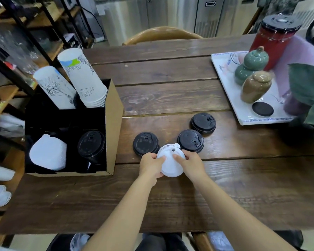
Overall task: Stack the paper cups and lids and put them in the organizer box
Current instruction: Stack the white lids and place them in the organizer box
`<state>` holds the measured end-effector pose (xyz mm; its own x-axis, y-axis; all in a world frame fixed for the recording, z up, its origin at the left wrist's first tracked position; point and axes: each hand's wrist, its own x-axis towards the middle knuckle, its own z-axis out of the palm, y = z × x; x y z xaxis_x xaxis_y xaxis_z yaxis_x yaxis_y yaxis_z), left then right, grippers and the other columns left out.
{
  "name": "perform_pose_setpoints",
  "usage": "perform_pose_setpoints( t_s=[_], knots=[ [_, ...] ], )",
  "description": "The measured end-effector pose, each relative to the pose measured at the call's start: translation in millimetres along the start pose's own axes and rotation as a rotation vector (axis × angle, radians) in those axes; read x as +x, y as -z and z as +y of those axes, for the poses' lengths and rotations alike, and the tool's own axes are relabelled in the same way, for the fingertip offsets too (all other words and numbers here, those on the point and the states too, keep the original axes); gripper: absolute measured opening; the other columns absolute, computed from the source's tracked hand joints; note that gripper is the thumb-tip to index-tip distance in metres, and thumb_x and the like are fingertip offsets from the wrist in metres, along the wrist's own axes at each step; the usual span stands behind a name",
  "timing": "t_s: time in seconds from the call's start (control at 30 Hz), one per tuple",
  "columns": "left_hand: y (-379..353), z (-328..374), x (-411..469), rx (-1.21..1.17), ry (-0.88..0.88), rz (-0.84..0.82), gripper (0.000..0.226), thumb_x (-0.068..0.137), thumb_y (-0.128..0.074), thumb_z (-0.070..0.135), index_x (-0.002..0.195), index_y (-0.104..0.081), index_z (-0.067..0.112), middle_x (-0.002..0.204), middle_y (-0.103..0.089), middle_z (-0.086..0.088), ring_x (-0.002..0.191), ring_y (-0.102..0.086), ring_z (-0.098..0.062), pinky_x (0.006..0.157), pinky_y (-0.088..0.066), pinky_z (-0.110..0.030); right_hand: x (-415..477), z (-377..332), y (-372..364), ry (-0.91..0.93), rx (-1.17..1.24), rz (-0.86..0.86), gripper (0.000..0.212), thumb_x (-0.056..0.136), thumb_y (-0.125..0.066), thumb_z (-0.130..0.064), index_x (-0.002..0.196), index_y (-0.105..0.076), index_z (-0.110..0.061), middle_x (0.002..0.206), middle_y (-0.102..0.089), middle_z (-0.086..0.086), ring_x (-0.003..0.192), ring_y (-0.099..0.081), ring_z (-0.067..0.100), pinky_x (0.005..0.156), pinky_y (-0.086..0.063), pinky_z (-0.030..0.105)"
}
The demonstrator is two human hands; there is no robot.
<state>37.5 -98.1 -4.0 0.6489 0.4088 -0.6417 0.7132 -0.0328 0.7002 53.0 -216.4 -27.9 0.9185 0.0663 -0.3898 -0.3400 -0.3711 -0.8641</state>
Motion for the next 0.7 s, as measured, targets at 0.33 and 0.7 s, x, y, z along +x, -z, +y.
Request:
perform_pose_setpoints(
  t_s=[0.33, 0.7],
  knots=[
    [3.1, 9.2, -0.7, -0.179, 0.185, -0.133, 0.037, 0.084, -0.068, 0.012, 0.118, -0.054, 0.01, 0.114, -0.053, -0.008, 0.105, -0.05, -0.028, 0.086, -0.051, -0.045, 5.2, 4.6, 6.5, -0.069, 0.137, -0.087, 0.02, 0.084, -0.064, -0.023, 0.086, -0.067, -0.003, 0.08, -0.064, 0.006, 0.079, -0.059, 0.019, 0.061, -0.043, 0.025],
    [13.9, 8.7, -6.3, -0.281, 0.192, -0.342, 0.048, 0.079, -0.073, 0.017, 0.118, -0.048, 0.026, 0.117, -0.05, -0.007, 0.106, -0.052, -0.03, 0.082, -0.054, -0.051, -11.7, -4.3, 15.8, 0.066, 0.264, -0.117, 0.035, 0.082, -0.067, -0.022, 0.115, -0.057, -0.024, 0.105, -0.06, -0.005, 0.097, -0.056, 0.014, 0.065, -0.05, 0.025]
  ],
)
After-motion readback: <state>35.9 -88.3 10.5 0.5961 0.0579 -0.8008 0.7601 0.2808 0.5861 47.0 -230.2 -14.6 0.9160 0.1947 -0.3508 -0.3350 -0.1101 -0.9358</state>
